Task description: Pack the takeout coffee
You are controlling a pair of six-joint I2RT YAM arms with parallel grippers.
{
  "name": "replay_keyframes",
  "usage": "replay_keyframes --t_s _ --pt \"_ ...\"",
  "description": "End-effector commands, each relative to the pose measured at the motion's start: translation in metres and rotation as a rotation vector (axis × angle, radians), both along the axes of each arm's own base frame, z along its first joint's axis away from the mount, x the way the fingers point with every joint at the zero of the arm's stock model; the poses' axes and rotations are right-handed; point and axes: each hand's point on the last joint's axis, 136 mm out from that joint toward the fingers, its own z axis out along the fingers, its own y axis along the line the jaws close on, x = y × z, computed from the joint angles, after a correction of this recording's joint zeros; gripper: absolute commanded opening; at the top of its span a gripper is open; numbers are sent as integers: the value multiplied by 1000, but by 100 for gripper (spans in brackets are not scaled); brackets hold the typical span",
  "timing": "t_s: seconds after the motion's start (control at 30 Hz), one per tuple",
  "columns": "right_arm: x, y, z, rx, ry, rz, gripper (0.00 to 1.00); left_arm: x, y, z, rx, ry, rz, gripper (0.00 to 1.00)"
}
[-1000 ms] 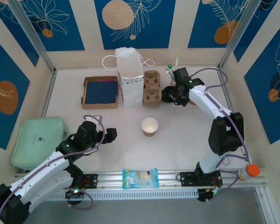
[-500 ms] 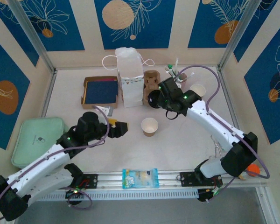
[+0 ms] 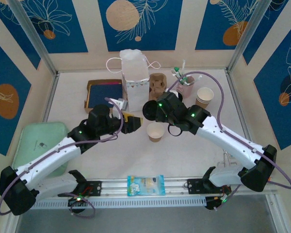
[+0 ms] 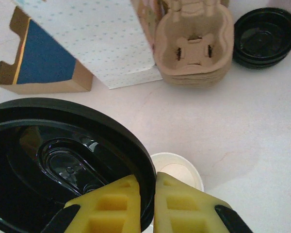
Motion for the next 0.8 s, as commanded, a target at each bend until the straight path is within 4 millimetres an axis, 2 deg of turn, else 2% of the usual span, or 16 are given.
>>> replay_keyframes --t_s 0.0,0.5,0.77 --pt "-3 3 6 0 -41 22 11 -1 -11 28 -45 -65 -44 61" --pt "-14 12 5 14 -44 48 10 5 -19 34 -48 -73 -49 39" --pt "-16 13 9 23 -60 62 10 5 -21 27 -23 -70 -52 28"
